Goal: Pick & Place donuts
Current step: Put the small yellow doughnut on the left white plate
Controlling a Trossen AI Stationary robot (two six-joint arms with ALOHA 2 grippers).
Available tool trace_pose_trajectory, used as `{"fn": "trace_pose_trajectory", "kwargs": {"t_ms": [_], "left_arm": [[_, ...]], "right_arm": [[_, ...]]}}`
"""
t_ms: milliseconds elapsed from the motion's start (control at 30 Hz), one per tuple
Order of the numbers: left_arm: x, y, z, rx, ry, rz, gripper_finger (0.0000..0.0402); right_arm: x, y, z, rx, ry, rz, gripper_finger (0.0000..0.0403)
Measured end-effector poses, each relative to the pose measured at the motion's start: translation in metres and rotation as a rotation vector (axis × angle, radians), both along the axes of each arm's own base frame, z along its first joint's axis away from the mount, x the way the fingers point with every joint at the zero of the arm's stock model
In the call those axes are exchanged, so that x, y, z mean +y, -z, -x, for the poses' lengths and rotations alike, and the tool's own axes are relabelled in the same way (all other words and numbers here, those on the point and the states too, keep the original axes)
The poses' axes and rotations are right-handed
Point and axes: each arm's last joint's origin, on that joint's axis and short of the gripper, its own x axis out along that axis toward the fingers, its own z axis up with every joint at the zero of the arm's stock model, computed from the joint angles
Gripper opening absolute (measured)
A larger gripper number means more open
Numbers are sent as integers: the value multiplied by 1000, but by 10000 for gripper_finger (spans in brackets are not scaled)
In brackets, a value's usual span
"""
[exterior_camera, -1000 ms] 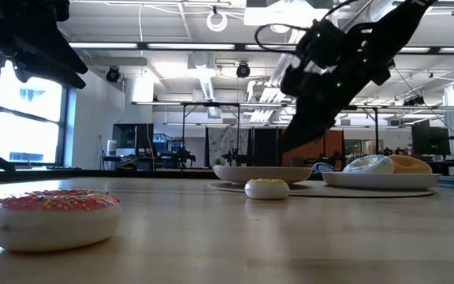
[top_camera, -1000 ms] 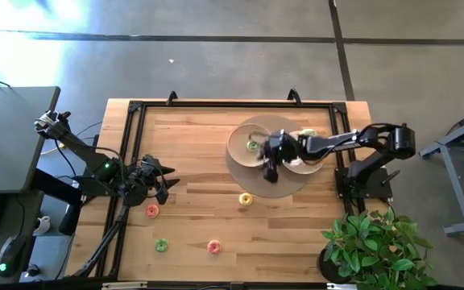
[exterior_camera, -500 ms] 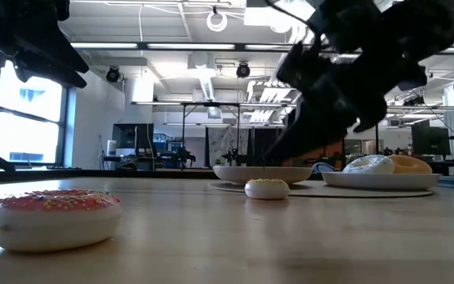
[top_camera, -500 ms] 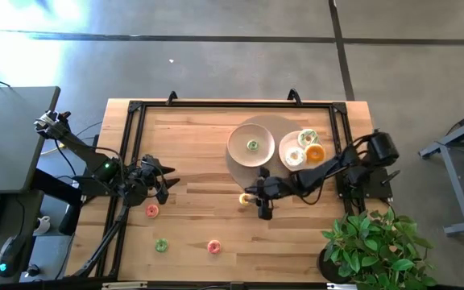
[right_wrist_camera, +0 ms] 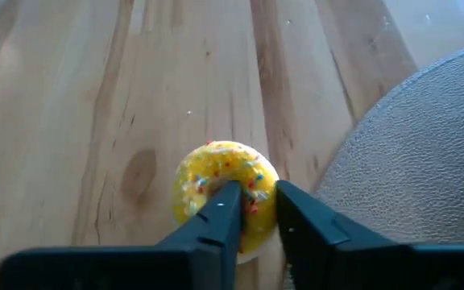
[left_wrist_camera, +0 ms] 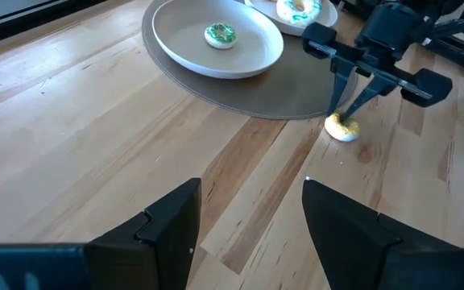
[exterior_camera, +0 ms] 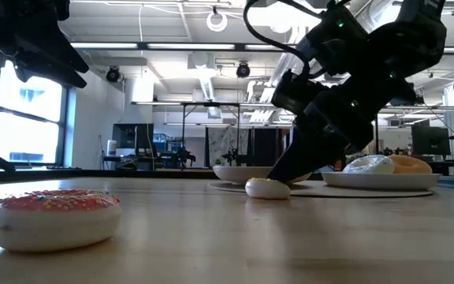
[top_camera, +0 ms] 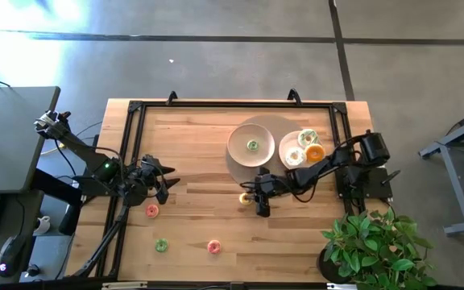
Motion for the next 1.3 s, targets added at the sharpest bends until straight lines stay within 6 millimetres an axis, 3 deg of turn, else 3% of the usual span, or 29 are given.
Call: {"fn": "trace_pose_trajectory", "kwargs": {"t_ms": [100, 200, 400, 500, 600, 733, 867, 1300], "left_arm": [[0, 0, 0, 0, 0, 0, 214], [0, 0, 0, 1, 0, 0, 214], [0, 0, 0, 1, 2, 2, 214], [0, 0, 0, 3, 5, 5, 214], [0, 0, 0, 4, 6, 6, 214], [0, 0, 0, 5, 6, 5, 214], [0, 0, 0, 5, 6, 5, 214], [0, 0, 0, 5, 6, 4, 214]], "right_arm": [[-6, -13, -3, -33, 7, 20, 20], [-18, -40, -7, -93, 42, 100, 14], [-76, -76, 4, -44, 416, 354, 11], [-107, -73, 14, 22, 516, 283, 7], [-125, -57, 22, 130, 544, 141, 16], [-131, -40, 25, 232, 530, 107, 11], [-130, -37, 24, 239, 503, 91, 8], [-129, -38, 23, 238, 442, 121, 101]]}}
